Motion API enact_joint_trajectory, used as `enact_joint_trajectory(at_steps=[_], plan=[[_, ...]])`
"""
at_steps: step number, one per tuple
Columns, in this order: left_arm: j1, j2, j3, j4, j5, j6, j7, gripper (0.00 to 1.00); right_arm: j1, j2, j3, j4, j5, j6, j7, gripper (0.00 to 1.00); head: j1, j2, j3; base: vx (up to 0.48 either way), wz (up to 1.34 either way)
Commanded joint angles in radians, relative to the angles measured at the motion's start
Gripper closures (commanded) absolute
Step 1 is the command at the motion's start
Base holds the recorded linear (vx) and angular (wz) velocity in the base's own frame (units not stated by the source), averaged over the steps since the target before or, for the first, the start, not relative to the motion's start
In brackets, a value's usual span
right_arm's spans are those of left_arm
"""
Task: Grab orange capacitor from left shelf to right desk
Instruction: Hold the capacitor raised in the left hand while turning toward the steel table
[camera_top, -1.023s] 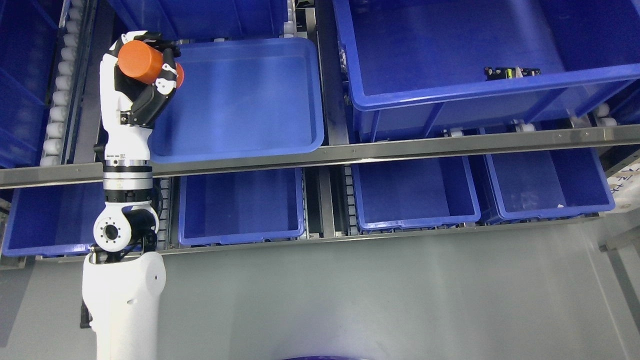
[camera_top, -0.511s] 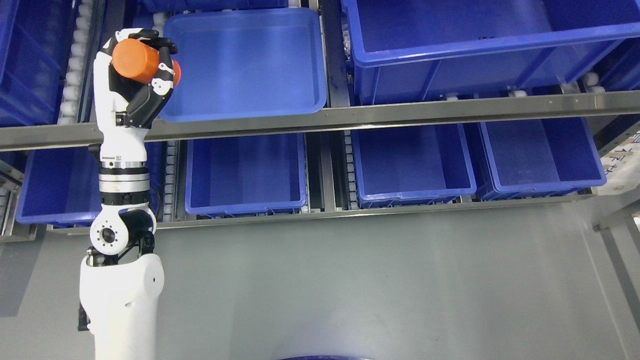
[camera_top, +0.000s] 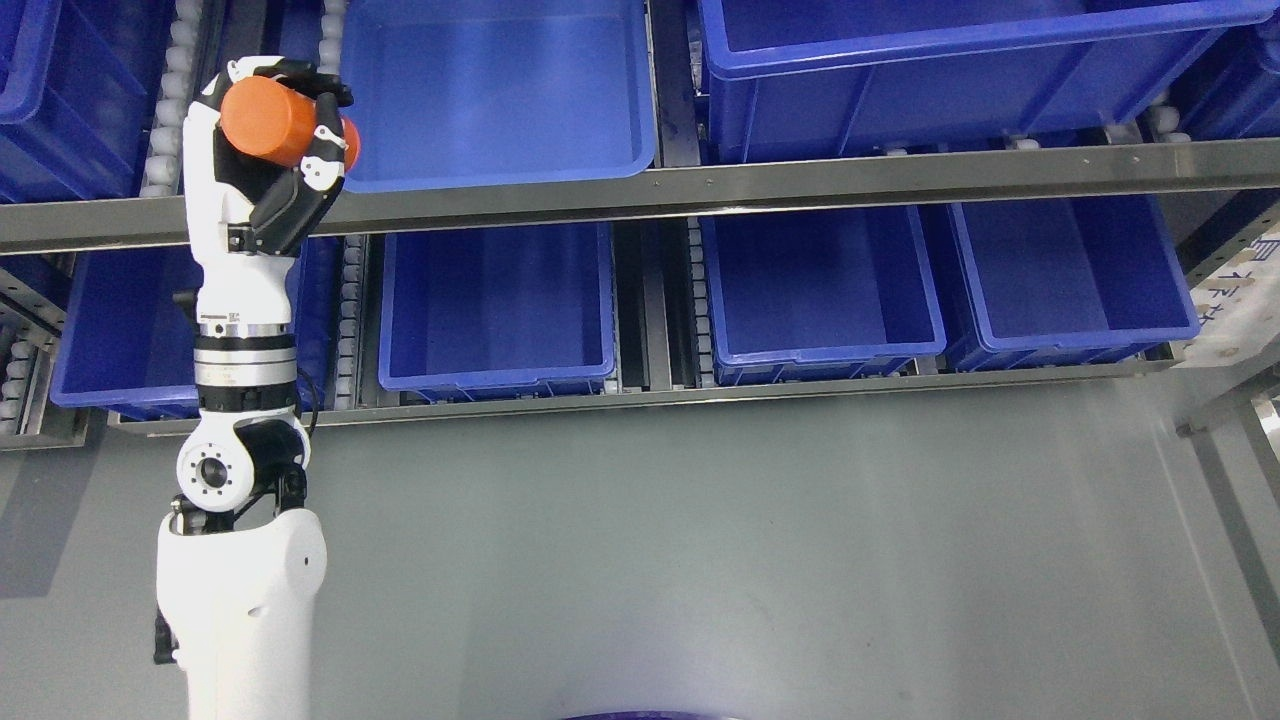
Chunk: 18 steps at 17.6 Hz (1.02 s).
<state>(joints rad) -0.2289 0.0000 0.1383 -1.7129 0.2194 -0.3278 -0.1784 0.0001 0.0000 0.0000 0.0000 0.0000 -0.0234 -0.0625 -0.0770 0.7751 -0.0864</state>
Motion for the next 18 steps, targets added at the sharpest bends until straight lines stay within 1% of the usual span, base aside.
enact_joint_trajectory(at_steps=[1,11,18], plan=[[-0.003,0.017,0.001,-0.007,0.0,0.007,-0.001,0.99,0.023,-0.017,-0.017,-0.017,0.003,0.0,0.0,0.0,0.0,0.0,0.0,-0.025,-0.05],[-0.024,0.017,0.001,-0.007,0.0,0.015,-0.001,0.99,0.023,-0.017,-0.018,-0.017,0.003,0.0,0.0,0.0,0.0,0.0,0.0,0.001,-0.04],[-0.024,0.017,0.001,-0.007,0.0,0.015,-0.003,0.99,0.023,-0.017,-0.018,-0.017,0.003,0.0,-0.002,0.0,0.0,0.0,0.0,-0.006,-0.18]])
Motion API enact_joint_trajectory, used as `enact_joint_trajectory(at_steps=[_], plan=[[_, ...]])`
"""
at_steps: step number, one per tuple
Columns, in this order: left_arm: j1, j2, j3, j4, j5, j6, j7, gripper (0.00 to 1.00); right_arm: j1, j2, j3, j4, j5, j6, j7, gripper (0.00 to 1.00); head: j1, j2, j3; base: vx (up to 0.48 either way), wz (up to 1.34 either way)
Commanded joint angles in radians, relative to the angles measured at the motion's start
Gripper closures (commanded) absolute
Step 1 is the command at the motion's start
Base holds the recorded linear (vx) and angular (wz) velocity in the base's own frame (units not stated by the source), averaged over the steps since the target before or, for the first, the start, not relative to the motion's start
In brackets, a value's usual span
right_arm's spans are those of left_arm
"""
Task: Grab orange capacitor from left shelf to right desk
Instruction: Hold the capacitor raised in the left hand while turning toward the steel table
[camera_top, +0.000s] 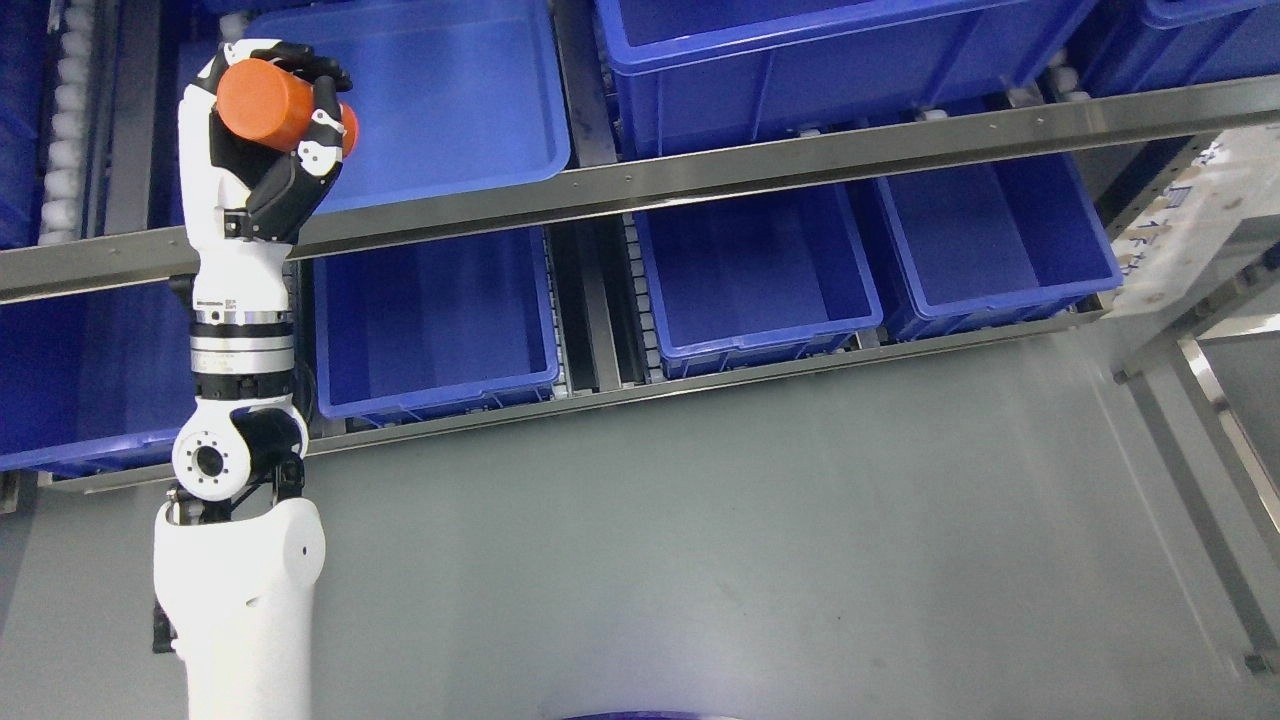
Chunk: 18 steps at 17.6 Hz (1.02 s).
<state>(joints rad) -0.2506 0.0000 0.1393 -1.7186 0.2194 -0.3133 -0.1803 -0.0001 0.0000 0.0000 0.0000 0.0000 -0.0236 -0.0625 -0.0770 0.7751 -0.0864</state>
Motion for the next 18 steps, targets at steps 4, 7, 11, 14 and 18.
enact_joint_trajectory(at_steps=[4,7,11,14,18], plan=[[-0.006,0.017,-0.001,-0.001,0.0,0.002,-0.001,0.99,0.023,-0.017,-0.018,-0.017,0.003,0.001,-0.002,0.0,0.0,0.0,0.0,0.025,-0.44],[-0.032,0.017,0.005,-0.001,0.001,0.0,-0.001,0.99,0.023,-0.017,-0.018,-0.017,0.003,0.001,0.0,0.0,0.0,0.0,0.0,0.054,-0.68],[-0.129,0.017,0.014,-0.001,0.002,-0.007,-0.001,0.99,0.023,-0.017,-0.017,-0.017,0.003,0.001,0.0,0.0,0.0,0.0,0.0,0.077,-0.78],[-0.202,0.017,-0.044,-0.001,0.005,-0.01,-0.001,0.99,0.023,-0.017,-0.018,-0.017,0.003,0.001,0.0,0.0,0.0,0.0,0.0,0.105,-0.75],[-0.22,0.017,-0.101,-0.001,0.006,-0.059,-0.001,0.99,0.023,-0.017,-0.017,-0.017,0.003,0.001,0.0,0.0,0.0,0.0,0.0,0.123,-0.81]])
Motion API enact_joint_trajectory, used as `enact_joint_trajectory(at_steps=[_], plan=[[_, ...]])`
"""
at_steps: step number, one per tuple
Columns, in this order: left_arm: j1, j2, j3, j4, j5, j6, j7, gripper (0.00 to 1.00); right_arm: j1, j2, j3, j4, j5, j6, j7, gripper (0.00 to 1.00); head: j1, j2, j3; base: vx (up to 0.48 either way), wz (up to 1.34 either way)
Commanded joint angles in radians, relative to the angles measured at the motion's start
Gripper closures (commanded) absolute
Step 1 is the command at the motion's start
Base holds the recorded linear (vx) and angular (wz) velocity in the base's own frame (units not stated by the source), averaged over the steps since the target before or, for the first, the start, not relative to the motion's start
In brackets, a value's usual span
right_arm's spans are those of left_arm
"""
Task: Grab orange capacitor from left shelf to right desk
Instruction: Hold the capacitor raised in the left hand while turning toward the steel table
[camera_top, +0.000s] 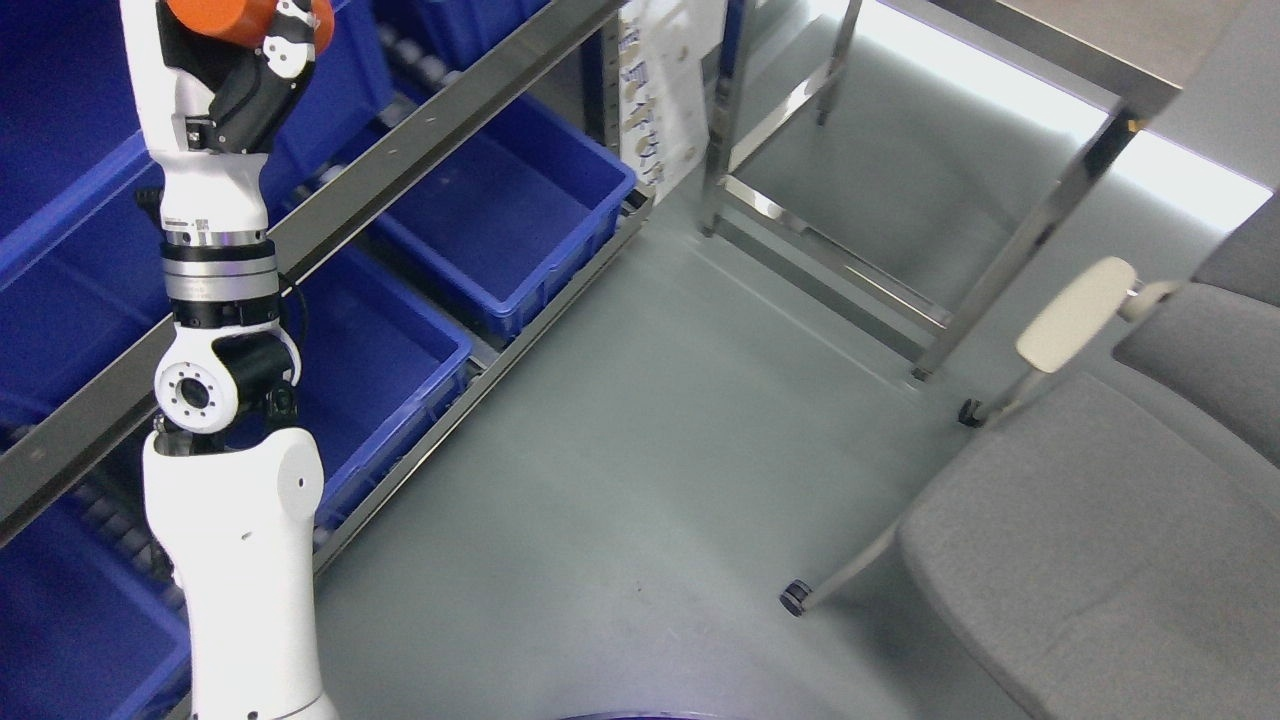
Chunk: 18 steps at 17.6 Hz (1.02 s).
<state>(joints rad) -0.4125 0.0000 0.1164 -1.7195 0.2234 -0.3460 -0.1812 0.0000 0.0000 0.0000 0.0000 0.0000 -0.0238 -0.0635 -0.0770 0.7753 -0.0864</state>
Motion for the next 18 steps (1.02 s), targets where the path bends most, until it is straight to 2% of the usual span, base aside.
enact_joint_trajectory(at_steps=[1,10,18], plan=[[-0.058,0.017,-0.089,0.0,0.007,-0.028,0.0,0.99,0.023,-0.017,-0.018,-0.017,0.003,0.001,-0.001,0.0,0.0,0.0,0.0,0.124,-0.77],[-0.052,0.017,-0.104,0.0,0.04,-0.03,0.0,0.99,0.023,-0.017,-0.017,-0.017,0.003,0.001,0.001,0.0,0.0,0.0,0.0,0.152,-0.66],[-0.048,0.017,-0.113,0.0,0.05,-0.028,0.0,0.99,0.023,-0.017,-0.018,-0.017,0.003,0.001,-0.001,0.0,0.0,0.0,0.0,0.209,-0.35]])
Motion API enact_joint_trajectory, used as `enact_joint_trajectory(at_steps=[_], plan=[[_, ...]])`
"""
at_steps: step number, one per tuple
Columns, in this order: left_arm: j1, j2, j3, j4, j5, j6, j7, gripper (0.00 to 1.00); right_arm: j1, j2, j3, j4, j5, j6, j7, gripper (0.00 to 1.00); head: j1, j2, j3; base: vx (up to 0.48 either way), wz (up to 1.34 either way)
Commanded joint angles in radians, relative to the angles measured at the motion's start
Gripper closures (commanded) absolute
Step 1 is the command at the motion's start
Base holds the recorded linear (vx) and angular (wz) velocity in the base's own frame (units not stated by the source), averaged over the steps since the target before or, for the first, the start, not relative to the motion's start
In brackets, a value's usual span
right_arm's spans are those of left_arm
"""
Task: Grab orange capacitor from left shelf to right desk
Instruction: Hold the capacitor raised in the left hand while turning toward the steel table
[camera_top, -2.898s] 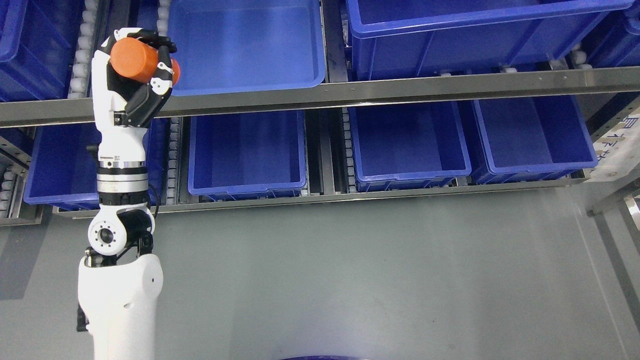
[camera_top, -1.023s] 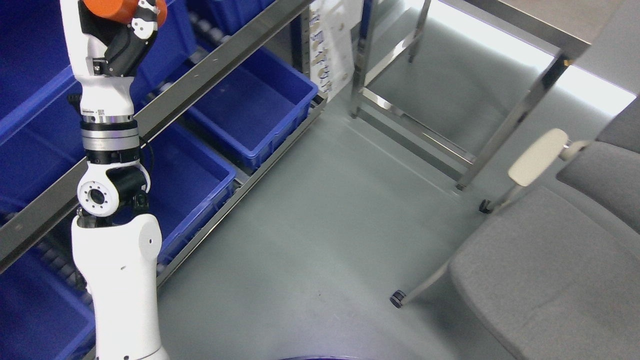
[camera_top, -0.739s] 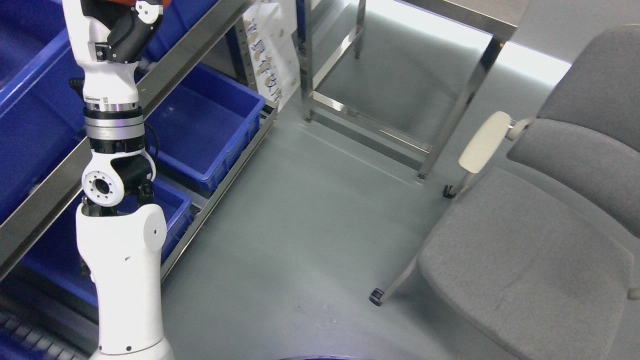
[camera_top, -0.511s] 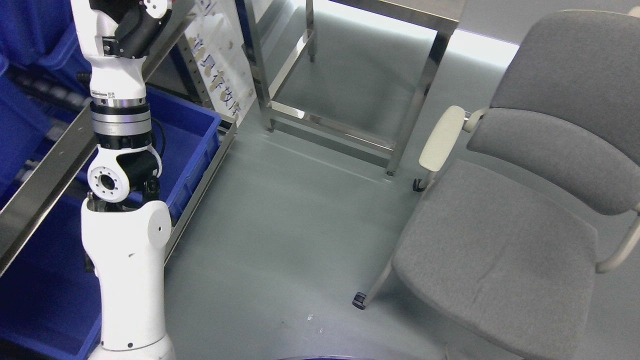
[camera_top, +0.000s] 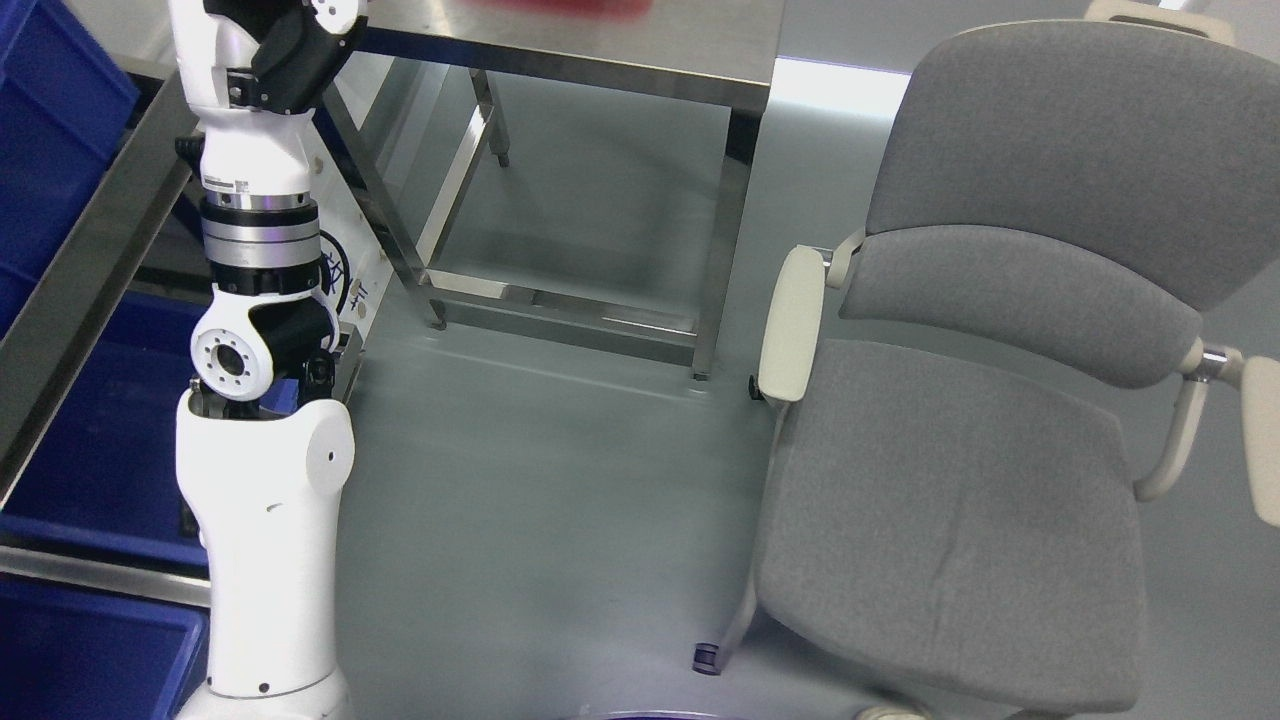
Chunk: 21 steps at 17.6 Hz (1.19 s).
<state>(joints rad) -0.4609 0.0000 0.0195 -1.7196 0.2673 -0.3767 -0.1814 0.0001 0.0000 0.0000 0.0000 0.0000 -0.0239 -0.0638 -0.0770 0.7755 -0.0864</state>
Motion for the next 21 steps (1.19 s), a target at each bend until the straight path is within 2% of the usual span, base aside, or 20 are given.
enact_joint_trajectory(at_steps=[1,21], plan=[[0.001,0.017,-0.015,0.0,0.006,0.002,0.0,0.99,0.023,-0.017,-0.018,-0.017,0.003,0.001,0.001,0.0,0.0,0.0,0.0,0.192,-0.2],[-0.01,0.017,-0.05,0.0,0.021,0.01,0.0,0.99,0.023,-0.017,-0.017,-0.017,0.003,0.001,0.001,0.0,0.0,0.0,0.0,0.196,-0.01]])
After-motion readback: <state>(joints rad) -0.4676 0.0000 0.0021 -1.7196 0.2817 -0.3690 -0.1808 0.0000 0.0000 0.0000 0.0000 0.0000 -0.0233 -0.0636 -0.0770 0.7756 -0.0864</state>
